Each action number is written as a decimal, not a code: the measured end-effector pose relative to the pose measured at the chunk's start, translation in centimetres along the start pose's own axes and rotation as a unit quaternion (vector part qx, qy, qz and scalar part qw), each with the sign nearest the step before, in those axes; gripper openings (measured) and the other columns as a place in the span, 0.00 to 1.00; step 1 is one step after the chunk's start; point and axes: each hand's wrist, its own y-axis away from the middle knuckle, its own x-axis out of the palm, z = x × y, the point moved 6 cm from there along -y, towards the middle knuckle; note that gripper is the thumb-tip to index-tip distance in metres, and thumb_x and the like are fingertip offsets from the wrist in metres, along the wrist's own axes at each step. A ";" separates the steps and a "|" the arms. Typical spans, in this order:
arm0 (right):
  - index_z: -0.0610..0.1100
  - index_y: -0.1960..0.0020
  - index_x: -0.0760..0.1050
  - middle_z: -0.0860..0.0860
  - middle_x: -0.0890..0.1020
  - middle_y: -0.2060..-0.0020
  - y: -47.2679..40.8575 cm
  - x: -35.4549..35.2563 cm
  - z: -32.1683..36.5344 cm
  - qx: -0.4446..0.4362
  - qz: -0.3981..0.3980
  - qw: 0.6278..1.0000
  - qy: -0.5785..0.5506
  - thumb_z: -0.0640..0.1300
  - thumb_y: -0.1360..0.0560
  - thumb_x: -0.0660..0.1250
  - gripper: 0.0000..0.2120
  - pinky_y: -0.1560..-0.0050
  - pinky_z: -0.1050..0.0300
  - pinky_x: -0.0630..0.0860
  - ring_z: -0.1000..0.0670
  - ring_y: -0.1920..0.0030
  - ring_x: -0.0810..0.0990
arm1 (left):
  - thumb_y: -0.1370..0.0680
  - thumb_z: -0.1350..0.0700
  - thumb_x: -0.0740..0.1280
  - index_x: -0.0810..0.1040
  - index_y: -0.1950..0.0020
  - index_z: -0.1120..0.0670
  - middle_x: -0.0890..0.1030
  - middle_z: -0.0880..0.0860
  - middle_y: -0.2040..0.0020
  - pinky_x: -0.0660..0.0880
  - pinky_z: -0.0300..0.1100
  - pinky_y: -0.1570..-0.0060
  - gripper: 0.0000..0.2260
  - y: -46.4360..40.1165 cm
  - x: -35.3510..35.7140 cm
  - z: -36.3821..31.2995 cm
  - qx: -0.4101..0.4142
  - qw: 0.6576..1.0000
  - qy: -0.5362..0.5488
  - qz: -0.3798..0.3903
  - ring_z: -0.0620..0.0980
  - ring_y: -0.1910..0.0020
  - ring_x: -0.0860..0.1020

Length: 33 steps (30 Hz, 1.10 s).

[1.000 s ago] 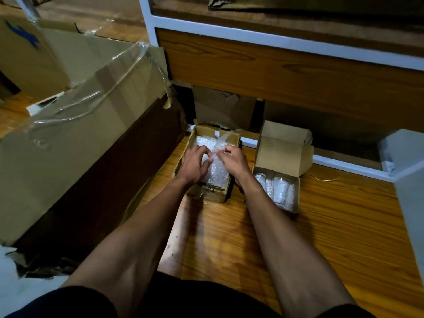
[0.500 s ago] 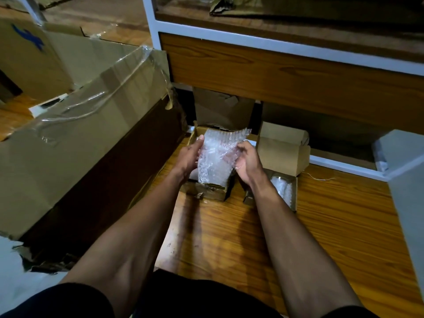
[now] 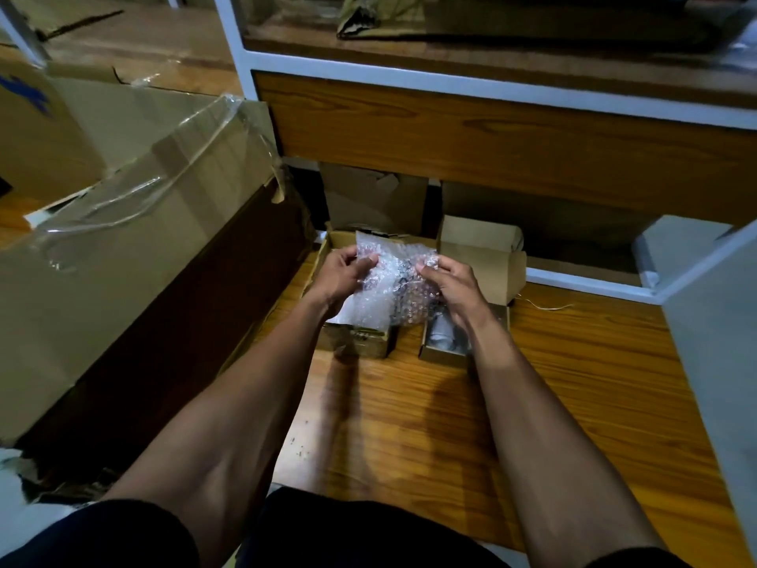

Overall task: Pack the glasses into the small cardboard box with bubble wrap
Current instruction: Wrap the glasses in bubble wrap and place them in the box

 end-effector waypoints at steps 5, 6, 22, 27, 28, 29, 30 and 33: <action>0.42 0.26 0.72 0.40 0.83 0.36 -0.1 -2.2 -0.8 0.011 -0.029 0.999 -0.018 0.47 0.33 0.83 0.39 0.30 0.38 0.76 0.41 0.36 0.83 | 0.20 0.63 0.74 0.78 0.32 0.59 0.83 0.58 0.42 0.81 0.44 0.52 0.17 0.4 2.0 0.1 -0.008 0.999 0.012 0.048 0.52 0.47 0.82; 0.43 0.29 0.74 0.41 0.84 0.38 0.2 -2.4 -0.6 0.010 -0.027 0.999 -0.019 0.44 0.29 0.81 0.32 0.32 0.38 0.77 0.40 0.37 0.83 | 0.20 0.66 0.72 0.79 0.32 0.57 0.84 0.57 0.41 0.81 0.43 0.51 0.17 0.4 2.2 -0.1 -0.006 0.998 0.019 0.051 0.51 0.47 0.82; 0.43 0.56 0.82 0.43 0.80 0.38 1.6 -5.8 1.2 -0.026 -0.014 1.000 0.001 0.29 0.19 0.63 0.14 0.46 0.45 0.85 0.41 0.37 0.80 | 0.20 0.74 0.64 0.86 0.52 0.62 0.85 0.56 0.45 0.81 0.38 0.45 0.12 1.0 4.1 -1.4 0.023 0.999 0.005 0.042 0.45 0.45 0.85; 0.43 0.52 0.85 0.47 0.83 0.38 1.5 -7.0 1.1 -0.032 -0.024 0.997 0.066 0.28 0.18 0.61 0.17 0.32 0.40 0.78 0.46 0.33 0.80 | 0.17 0.68 0.64 0.86 0.51 0.61 0.88 0.55 0.50 0.81 0.40 0.46 0.11 0.6 4.4 -1.0 0.007 0.999 0.035 0.021 0.52 0.45 0.85; 0.43 0.51 0.85 0.47 0.84 0.38 1.5 -7.1 1.1 -0.033 -0.020 0.997 0.063 0.28 0.18 0.61 0.16 0.32 0.41 0.78 0.46 0.33 0.80 | 0.17 0.66 0.66 0.85 0.49 0.60 0.87 0.54 0.51 0.80 0.41 0.47 0.08 0.7 4.6 -1.0 0.002 0.999 0.050 0.019 0.52 0.47 0.84; 0.42 0.49 0.85 0.49 0.84 0.38 1.7 -7.1 1.3 -0.036 -0.015 0.997 0.063 0.29 0.18 0.61 0.16 0.31 0.44 0.78 0.48 0.34 0.80 | 0.18 0.64 0.68 0.84 0.46 0.59 0.87 0.53 0.51 0.80 0.42 0.48 0.05 0.7 4.8 -0.9 -0.005 0.998 0.067 0.020 0.51 0.49 0.84; 0.41 0.48 0.85 0.50 0.84 0.39 1.9 -7.0 1.5 -0.037 -0.009 0.997 0.063 0.30 0.17 0.61 0.15 0.32 0.46 0.79 0.49 0.35 0.81 | 0.18 0.63 0.70 0.81 0.42 0.58 0.86 0.53 0.51 0.80 0.42 0.49 0.06 0.7 5.0 -0.9 -0.008 0.996 0.081 0.026 0.51 0.50 0.83; 0.37 0.44 0.83 0.48 0.82 0.37 2.3 -7.0 1.7 -0.027 -0.001 0.999 0.042 0.31 0.18 0.62 0.11 0.39 0.49 0.83 0.49 0.37 0.82 | 0.22 0.62 0.76 0.76 0.32 0.56 0.84 0.55 0.50 0.82 0.43 0.53 0.20 0.4 5.6 -0.4 -0.013 0.997 0.055 0.057 0.50 0.50 0.85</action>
